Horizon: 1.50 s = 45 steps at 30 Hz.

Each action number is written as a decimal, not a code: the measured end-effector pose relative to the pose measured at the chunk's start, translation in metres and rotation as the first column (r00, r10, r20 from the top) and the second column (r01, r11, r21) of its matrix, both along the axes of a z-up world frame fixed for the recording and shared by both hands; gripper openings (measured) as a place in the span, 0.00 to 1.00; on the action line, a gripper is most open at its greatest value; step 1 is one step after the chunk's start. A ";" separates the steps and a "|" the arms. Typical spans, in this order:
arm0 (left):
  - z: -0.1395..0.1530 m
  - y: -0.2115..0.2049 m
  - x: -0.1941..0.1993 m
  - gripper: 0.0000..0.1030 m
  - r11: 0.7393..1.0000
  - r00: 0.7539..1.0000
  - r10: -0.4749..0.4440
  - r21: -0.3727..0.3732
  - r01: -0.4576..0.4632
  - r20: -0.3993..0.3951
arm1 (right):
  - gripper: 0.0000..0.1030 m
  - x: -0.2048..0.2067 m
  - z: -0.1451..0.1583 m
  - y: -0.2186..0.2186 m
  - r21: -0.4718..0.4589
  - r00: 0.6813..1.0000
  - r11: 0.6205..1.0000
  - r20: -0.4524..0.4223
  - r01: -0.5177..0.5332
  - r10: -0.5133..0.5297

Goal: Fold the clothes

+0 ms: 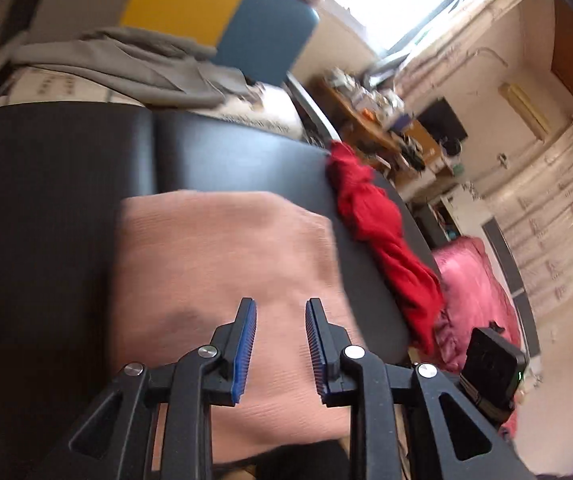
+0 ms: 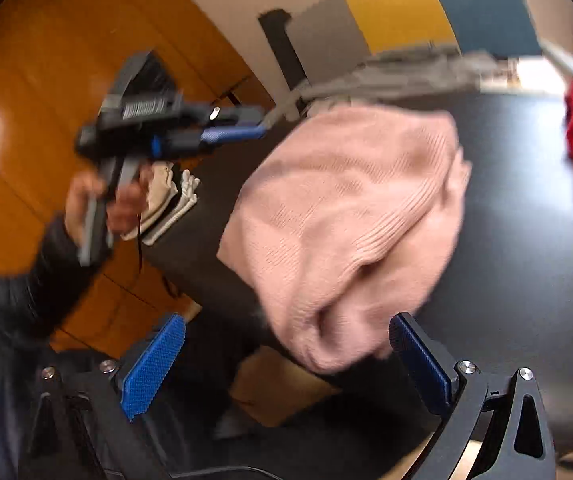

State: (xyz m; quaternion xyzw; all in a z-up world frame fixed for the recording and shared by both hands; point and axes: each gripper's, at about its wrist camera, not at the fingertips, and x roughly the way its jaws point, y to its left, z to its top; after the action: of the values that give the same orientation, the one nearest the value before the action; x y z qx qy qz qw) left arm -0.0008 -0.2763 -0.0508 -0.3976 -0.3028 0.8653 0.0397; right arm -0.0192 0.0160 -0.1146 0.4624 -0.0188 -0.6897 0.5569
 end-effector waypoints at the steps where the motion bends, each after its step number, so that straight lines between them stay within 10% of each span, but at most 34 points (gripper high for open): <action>1: -0.005 -0.003 0.011 0.23 1.000 1.000 0.006 -0.019 -0.006 -0.019 | 1.00 0.005 -0.006 -0.003 0.007 0.999 1.000 0.037 0.005 -0.006; 4: -0.020 -0.009 0.041 0.23 0.997 0.998 -0.006 -0.075 0.001 -0.059 | 0.76 0.000 -0.029 -0.020 0.012 0.990 0.999 0.138 0.040 -0.041; 6: -0.031 -0.011 0.058 0.23 0.993 0.997 -0.025 -0.114 0.017 -0.068 | 0.08 -0.006 -0.042 -0.032 0.088 0.984 0.993 0.148 0.084 -0.097; 10: -0.053 0.004 0.071 0.24 0.982 0.989 -0.132 -0.149 0.121 -0.070 | 0.09 -0.002 -0.042 -0.049 0.193 0.993 0.979 0.083 0.067 -0.084; 15: -0.101 0.038 0.062 0.25 0.942 0.967 -0.228 -0.224 0.248 0.111 | 0.09 -0.002 -0.036 -0.021 0.250 0.984 0.956 0.041 0.157 -0.173; 22: -0.086 0.027 0.070 0.24 0.960 0.975 -0.214 -0.174 0.221 0.060 | 0.10 0.000 -0.057 -0.014 0.243 0.969 0.947 0.071 0.212 -0.236; 25: -0.065 0.021 0.081 0.24 0.962 0.977 -0.212 -0.183 0.204 -0.020 | 0.23 0.001 -0.046 -0.011 0.232 0.971 0.950 0.069 0.207 -0.229; 27: -0.050 0.012 0.084 0.24 0.964 0.977 -0.200 -0.195 0.182 -0.078 | 0.60 0.002 -0.029 -0.009 0.241 0.972 0.944 0.014 0.225 -0.235; 29: -0.034 0.003 0.081 0.24 0.964 0.976 -0.180 -0.220 0.149 -0.127 | 0.72 0.001 -0.003 -0.007 0.226 0.966 0.939 -0.064 0.260 -0.252; 35: -0.013 -0.033 0.051 0.24 0.962 0.976 -0.109 -0.268 0.055 -0.191 | 0.72 -0.007 0.071 -0.059 0.119 0.930 0.957 -0.295 0.264 -0.220; 45: -0.030 -0.042 -0.026 0.25 0.947 0.973 -0.198 -0.280 0.157 -0.122 | 0.72 -0.074 0.015 -0.155 0.265 0.942 0.936 -0.300 0.233 -0.149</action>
State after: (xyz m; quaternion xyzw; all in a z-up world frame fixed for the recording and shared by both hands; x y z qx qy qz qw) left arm -0.0270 -0.3188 -0.0807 -0.3596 -0.1417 0.9183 0.0857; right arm -0.0936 -0.1389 -0.0996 0.4363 0.1173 -0.7934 0.4079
